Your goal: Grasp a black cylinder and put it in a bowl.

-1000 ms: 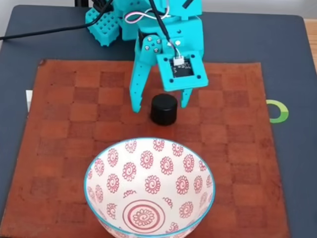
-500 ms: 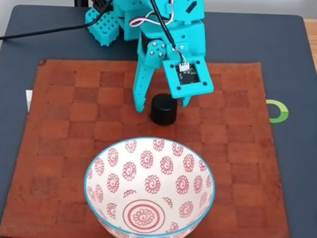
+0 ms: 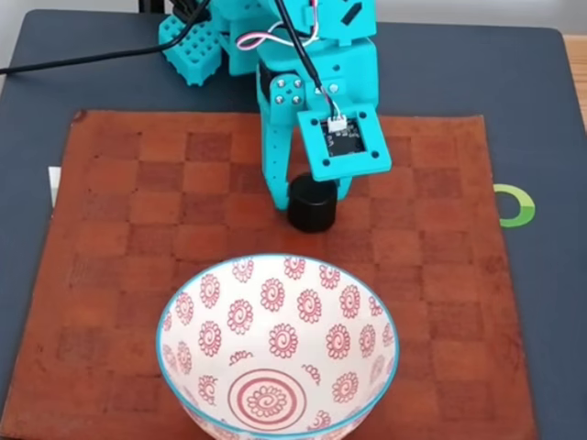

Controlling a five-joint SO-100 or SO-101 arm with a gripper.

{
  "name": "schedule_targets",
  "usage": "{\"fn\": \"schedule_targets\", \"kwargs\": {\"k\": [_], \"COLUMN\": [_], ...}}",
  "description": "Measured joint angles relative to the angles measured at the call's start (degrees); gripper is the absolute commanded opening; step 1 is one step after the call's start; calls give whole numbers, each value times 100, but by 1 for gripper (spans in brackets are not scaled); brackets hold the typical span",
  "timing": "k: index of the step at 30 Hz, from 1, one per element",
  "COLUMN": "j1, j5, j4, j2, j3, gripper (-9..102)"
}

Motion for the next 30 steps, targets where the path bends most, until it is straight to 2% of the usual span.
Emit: {"fn": "schedule_targets", "kwargs": {"k": [30], "j1": [35], "j5": [0], "j4": [26], "j2": [0], "j3": [-343], "gripper": [13]}}
